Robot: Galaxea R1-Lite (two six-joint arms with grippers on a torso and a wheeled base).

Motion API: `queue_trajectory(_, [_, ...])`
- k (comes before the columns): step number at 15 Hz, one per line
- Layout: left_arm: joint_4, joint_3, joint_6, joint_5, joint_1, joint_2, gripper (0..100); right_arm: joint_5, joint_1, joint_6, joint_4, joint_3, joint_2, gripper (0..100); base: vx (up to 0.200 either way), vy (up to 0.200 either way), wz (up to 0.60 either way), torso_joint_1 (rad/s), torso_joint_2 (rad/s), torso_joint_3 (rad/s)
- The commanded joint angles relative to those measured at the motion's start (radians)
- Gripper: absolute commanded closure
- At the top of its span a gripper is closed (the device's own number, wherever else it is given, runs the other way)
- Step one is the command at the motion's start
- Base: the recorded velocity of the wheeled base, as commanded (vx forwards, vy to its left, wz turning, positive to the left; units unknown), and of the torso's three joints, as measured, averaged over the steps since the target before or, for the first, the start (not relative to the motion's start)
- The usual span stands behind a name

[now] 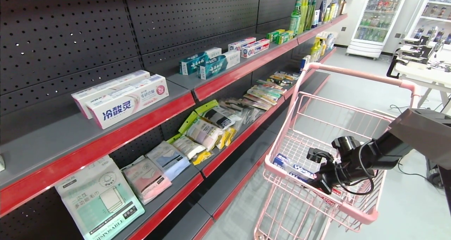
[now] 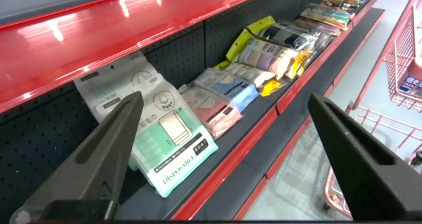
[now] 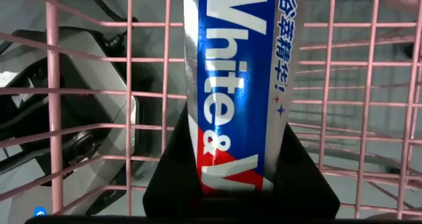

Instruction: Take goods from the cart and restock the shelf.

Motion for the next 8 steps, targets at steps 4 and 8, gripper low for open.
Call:
queue_trajectory(4, [0.0, 0.0, 0.0, 0.0, 0.0, 0.001, 0, -0.009, -0.043, 0.108, 0.002, -0.003, -0.111, 100, 0.0, 0.0, 0.0, 0.0, 0.0, 0.0])
queue_trajectory(8, [0.0, 0.0, 0.002, 0.0, 0.0, 0.001, 0, -0.044, -0.088, 0.209, 0.002, 0.005, -0.246, 100, 0.0, 0.0, 0.0, 0.0, 0.0, 0.0])
